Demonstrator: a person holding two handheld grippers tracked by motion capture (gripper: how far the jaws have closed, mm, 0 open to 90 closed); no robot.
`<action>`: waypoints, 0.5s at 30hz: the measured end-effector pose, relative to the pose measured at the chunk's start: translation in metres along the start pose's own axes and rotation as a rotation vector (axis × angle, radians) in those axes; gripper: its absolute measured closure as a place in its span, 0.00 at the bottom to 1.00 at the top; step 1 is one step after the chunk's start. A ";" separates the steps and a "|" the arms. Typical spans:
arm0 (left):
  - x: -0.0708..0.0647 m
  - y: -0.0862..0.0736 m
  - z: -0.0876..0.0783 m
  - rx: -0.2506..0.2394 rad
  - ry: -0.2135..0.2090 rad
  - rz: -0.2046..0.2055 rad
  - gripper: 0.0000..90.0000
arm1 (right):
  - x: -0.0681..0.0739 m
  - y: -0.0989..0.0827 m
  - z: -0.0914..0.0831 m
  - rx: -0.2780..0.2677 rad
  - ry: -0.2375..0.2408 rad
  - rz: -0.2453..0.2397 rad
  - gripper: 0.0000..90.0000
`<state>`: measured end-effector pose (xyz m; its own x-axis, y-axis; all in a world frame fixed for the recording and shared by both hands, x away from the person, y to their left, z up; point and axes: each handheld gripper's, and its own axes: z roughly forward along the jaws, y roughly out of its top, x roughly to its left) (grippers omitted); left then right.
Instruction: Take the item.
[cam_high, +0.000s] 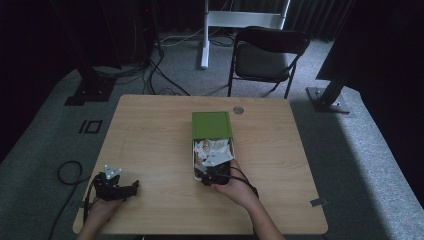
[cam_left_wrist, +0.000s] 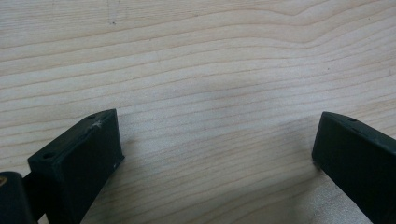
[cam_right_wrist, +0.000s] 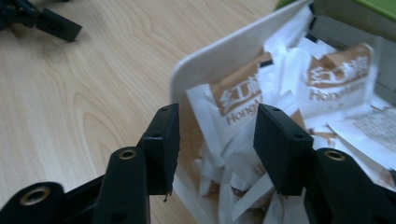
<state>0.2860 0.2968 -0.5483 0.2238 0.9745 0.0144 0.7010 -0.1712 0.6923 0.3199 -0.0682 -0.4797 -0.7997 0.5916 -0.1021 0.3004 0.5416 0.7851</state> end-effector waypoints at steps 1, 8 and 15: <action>0.000 0.000 0.000 0.000 0.000 0.000 0.03 | -0.001 0.000 -0.001 0.001 -0.004 -0.001 0.57; 0.000 0.000 0.000 0.000 0.000 0.000 0.03 | -0.004 -0.004 -0.003 0.028 -0.046 0.030 0.60; 0.000 0.000 0.000 0.000 0.000 0.000 0.03 | -0.001 -0.006 -0.002 0.062 -0.103 0.047 0.62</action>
<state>0.2860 0.2968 -0.5483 0.2238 0.9745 0.0145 0.7009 -0.1713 0.6924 0.3177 -0.0730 -0.4828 -0.7276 0.6735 -0.1307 0.3702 0.5458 0.7517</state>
